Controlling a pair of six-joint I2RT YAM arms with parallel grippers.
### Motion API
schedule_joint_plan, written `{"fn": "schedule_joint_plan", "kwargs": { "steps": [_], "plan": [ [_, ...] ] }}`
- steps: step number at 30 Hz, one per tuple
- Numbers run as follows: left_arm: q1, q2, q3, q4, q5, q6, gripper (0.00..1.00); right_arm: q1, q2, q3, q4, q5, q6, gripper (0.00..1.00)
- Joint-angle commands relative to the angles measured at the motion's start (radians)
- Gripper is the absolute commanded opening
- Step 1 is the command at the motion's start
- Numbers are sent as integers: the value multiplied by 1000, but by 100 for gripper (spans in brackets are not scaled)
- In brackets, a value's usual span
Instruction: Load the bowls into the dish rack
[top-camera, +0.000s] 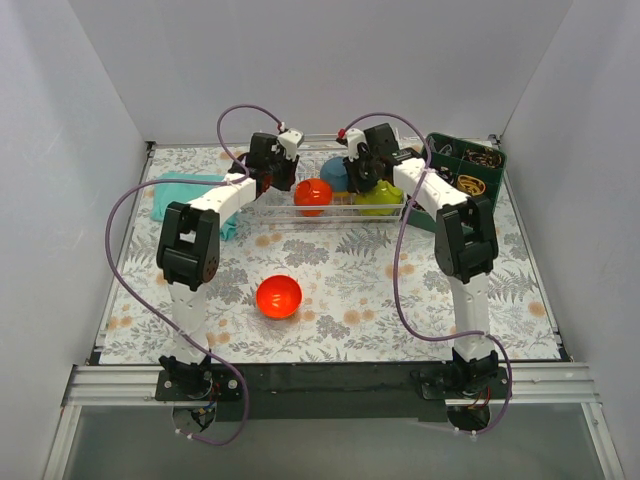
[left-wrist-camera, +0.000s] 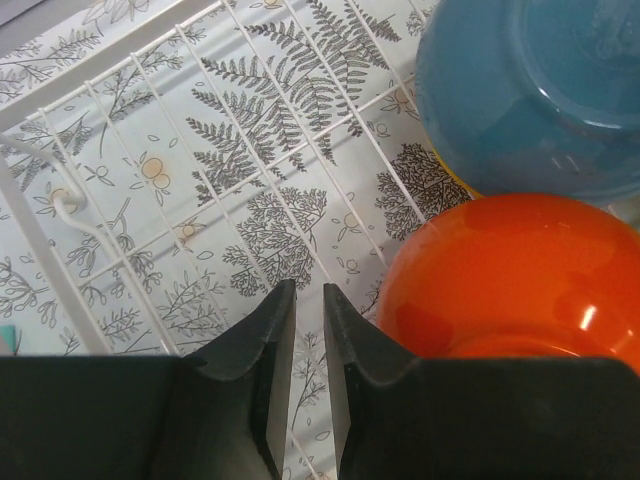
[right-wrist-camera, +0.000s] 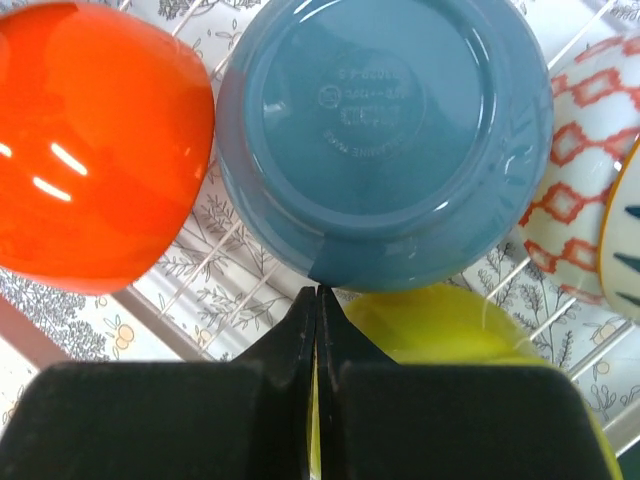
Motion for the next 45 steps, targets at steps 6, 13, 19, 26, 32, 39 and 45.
{"fn": "schedule_joint_plan", "kwargs": {
  "steps": [6,13,19,26,32,39,45],
  "plan": [
    [-15,45,74,19,35,-28,17,10,101,169,32,42,11,1],
    [-32,66,91,21,52,-43,17,10,84,160,34,59,10,1],
    [-55,67,86,16,78,-66,17,6,-26,80,33,67,-4,1],
    [-104,48,69,15,93,-93,16,6,-107,32,35,73,22,1],
    [-123,51,72,16,37,-97,16,6,-157,-14,44,85,16,1],
    [-95,-144,-33,18,-111,-90,34,6,-239,-55,41,50,-3,5],
    [-80,-429,-205,56,-96,-19,57,10,-353,-123,34,24,-23,39]
  ]
}}
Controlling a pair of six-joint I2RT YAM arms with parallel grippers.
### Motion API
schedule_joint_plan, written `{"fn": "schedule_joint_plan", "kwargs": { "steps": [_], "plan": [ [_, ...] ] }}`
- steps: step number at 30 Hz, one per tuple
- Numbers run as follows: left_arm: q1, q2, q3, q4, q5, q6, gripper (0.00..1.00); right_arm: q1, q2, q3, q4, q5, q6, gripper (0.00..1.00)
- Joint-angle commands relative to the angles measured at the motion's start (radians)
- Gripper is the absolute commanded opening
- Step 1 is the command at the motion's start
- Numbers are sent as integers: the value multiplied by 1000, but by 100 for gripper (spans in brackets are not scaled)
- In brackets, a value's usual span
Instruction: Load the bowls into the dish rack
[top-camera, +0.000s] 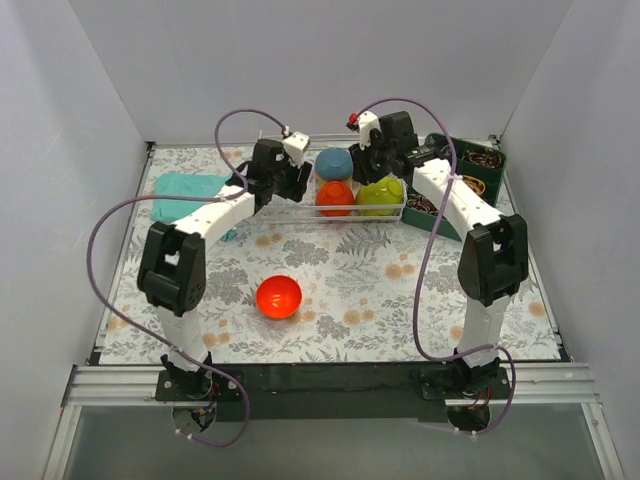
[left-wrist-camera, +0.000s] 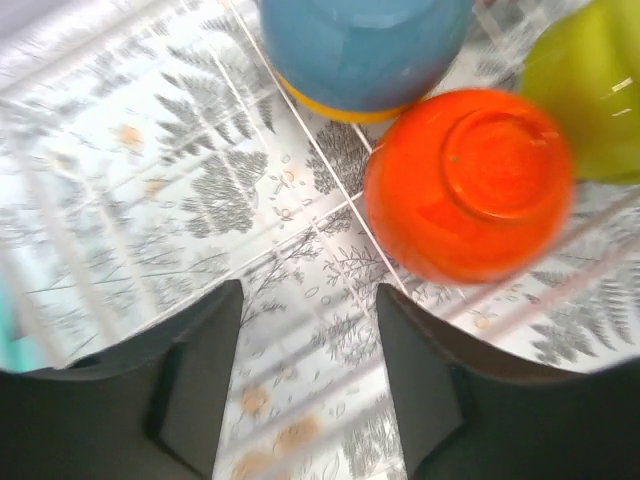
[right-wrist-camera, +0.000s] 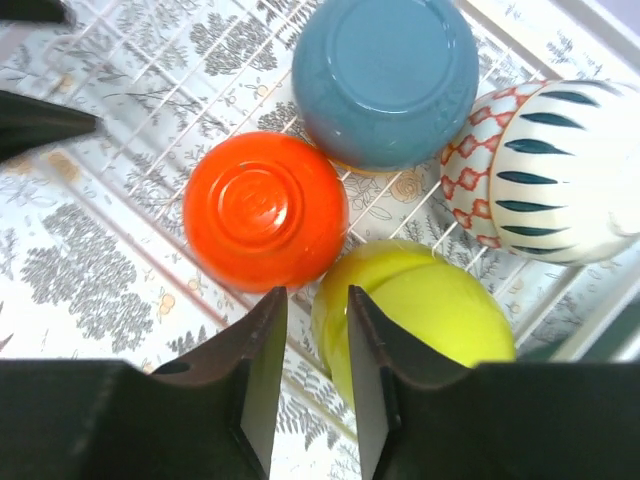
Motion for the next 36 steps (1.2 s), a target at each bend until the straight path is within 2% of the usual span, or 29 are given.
{"fn": "schedule_joint_plan", "kwargs": {
  "steps": [1,3,6,10,13,17,20,25,31,36],
  "plan": [
    [14,-344,-67,68,2,51,60,4,-152,-51,24,-39,-14,42],
    [16,-412,-104,70,7,63,67,13,-185,-79,19,-74,-14,43],
    [21,-535,-170,52,-57,69,80,64,-249,-132,10,-102,-64,46],
    [111,-685,-291,-37,-46,48,84,202,-341,-217,-18,-110,-193,47],
    [244,-768,-350,-172,-15,28,86,359,-392,-298,-42,-108,-302,47],
    [332,-863,-445,-264,-51,49,88,533,-398,-384,-87,-183,-406,48],
    [369,-927,-503,-303,-83,42,89,634,-358,-402,-119,-167,-495,48],
    [395,-1021,-603,-294,-85,0,89,720,-291,-425,-124,-211,-629,49],
    [396,-1124,-647,-295,-125,-6,89,800,-219,-416,-128,-208,-770,49],
    [398,-1165,-663,-309,-125,-4,89,826,-150,-416,-75,-173,-741,49]
  ]
}}
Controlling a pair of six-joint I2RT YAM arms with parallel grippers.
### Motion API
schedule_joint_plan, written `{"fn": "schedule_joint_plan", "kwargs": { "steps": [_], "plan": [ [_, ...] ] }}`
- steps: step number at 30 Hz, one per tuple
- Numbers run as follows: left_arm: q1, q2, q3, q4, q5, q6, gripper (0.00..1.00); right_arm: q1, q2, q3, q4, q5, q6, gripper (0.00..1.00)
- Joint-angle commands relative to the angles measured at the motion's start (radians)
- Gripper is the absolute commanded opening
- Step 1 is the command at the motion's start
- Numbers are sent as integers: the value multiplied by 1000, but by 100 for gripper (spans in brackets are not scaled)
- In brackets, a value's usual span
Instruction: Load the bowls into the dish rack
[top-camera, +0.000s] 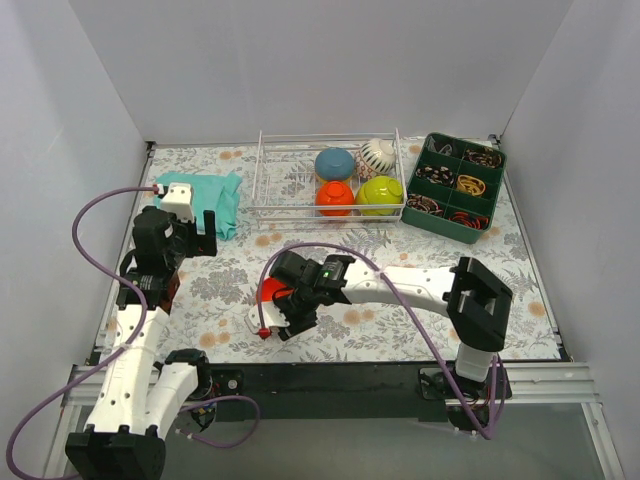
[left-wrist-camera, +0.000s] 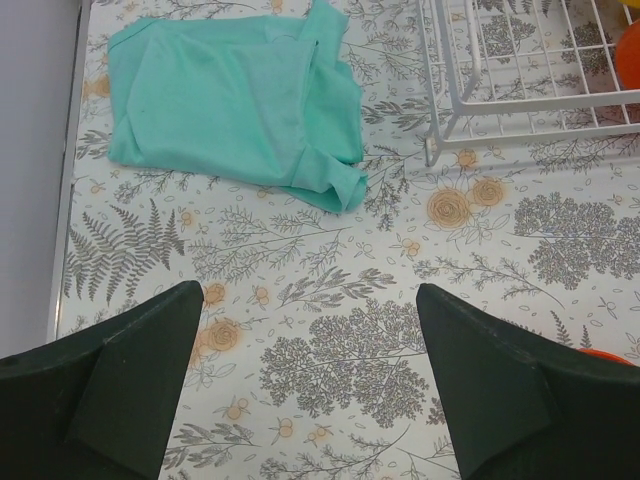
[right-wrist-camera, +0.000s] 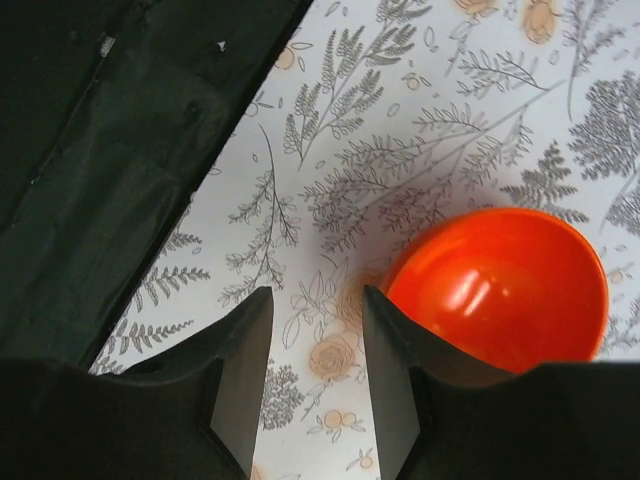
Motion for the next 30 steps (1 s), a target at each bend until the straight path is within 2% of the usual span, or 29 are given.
{"fn": "schedule_joint_plan", "kwargs": {
  "steps": [1,19,30],
  "plan": [
    [6,-39,-11,-17,-11,-5,89,28,36,1,56,31,-34,49],
    [9,-57,-5,-11,74,-43,89,34,39,-38,153,203,-10,46],
    [10,-51,-15,-17,101,-51,89,34,-17,-12,223,220,61,45]
  ]
}}
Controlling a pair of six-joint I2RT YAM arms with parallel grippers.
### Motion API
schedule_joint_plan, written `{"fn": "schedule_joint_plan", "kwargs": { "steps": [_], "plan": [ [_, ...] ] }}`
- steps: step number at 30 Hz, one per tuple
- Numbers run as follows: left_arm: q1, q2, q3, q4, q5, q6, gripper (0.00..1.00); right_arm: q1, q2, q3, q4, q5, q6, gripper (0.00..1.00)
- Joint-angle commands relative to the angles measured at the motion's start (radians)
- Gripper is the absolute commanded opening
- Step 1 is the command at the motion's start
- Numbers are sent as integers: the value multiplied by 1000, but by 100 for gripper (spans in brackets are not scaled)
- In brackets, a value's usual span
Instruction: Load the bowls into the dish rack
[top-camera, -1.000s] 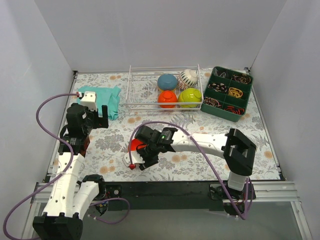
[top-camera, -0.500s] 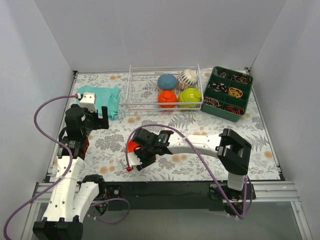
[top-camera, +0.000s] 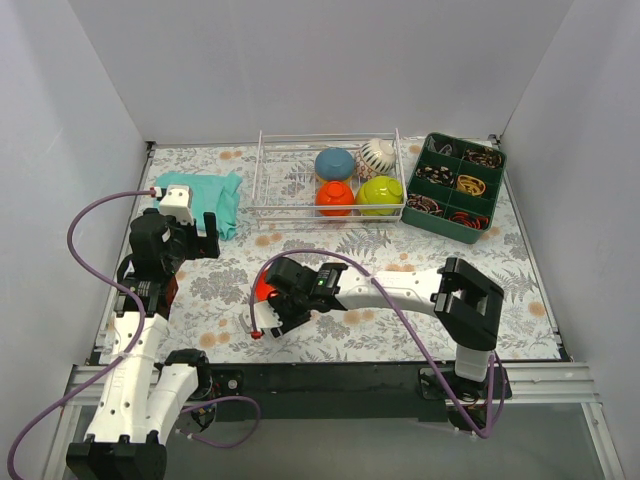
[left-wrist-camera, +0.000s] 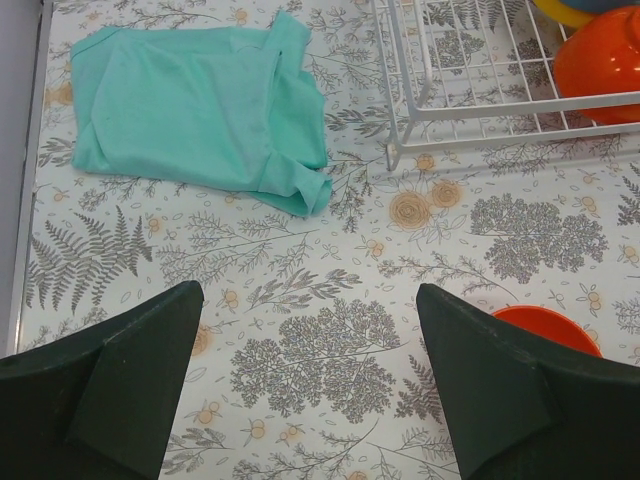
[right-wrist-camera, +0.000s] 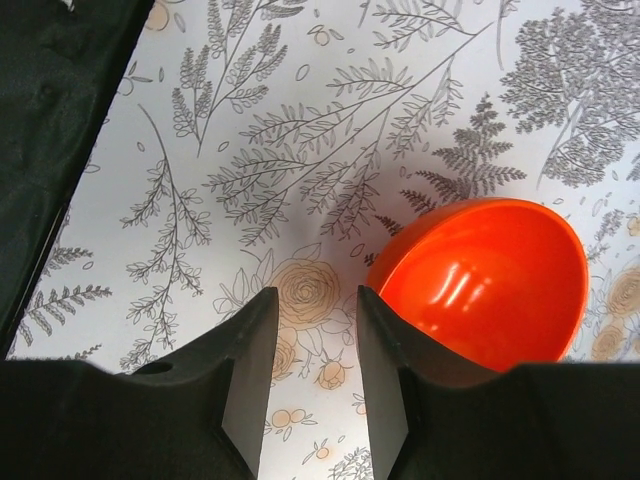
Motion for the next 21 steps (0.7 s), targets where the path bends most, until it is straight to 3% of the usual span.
{"fn": "schedule_joint_plan", "kwargs": {
  "steps": [1,7,16,21],
  "plan": [
    [6,-4,-17,4,27,-11,89,2,-75,23,100,40,51,45],
    [12,-2,-24,10,42,-23,89,2,-32,26,128,134,59,47],
    [12,1,-29,8,38,-19,89,2,23,23,126,122,62,47],
    [12,0,-36,14,39,-19,89,-2,46,31,117,120,66,42]
  ]
}}
